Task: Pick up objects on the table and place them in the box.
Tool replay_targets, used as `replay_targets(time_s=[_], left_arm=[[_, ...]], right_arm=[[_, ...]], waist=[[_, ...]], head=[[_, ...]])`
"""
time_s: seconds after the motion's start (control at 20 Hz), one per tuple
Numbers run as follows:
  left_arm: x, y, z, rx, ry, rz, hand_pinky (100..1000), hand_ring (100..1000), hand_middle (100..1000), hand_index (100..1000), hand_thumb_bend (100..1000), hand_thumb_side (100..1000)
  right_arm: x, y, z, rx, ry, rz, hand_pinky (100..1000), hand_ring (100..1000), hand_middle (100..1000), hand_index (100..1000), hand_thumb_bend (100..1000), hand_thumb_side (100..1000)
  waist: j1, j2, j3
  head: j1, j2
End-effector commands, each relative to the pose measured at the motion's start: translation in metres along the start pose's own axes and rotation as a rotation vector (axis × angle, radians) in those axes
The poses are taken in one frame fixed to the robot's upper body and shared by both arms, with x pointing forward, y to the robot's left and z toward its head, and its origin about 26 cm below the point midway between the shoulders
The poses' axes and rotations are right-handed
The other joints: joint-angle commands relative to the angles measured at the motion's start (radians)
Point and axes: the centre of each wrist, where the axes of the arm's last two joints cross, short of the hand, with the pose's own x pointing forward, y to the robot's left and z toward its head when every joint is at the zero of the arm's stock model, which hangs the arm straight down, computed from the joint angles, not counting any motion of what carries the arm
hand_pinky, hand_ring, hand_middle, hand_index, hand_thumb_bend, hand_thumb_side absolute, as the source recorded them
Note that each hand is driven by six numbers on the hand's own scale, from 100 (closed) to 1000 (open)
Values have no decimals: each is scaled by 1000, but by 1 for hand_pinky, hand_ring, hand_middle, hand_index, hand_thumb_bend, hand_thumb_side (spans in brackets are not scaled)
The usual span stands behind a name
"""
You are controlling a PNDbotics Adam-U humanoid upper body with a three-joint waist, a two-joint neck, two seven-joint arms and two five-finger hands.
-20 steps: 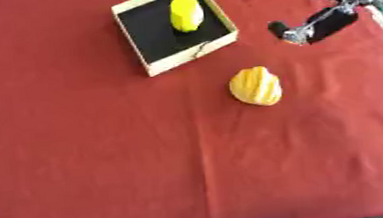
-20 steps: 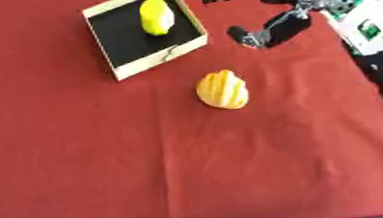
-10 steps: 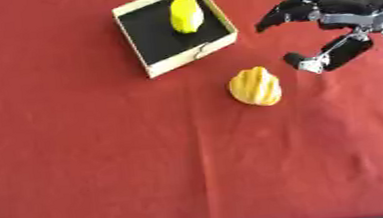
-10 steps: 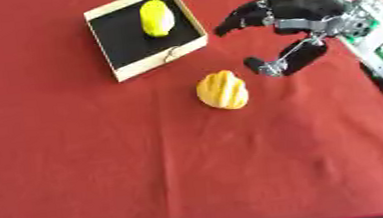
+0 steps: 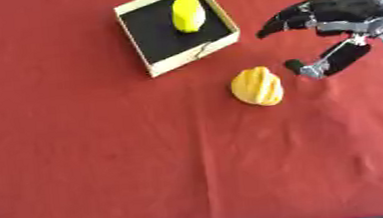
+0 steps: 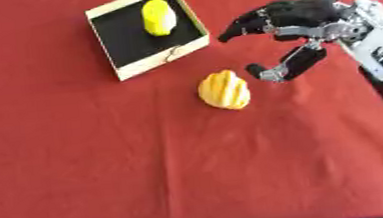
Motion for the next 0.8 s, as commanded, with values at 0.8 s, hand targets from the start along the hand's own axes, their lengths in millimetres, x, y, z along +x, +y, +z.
replay_targets(time_s=[0.8], left_arm=[[5, -3, -10, -23, -32, 18, 873, 782, 759, 855, 124, 722]], right_arm=[[-15, 14, -7, 219, -86, 54, 751, 866, 833, 965, 100, 606]], waist=[[-8, -6, 16]], head=[[6, 4]])
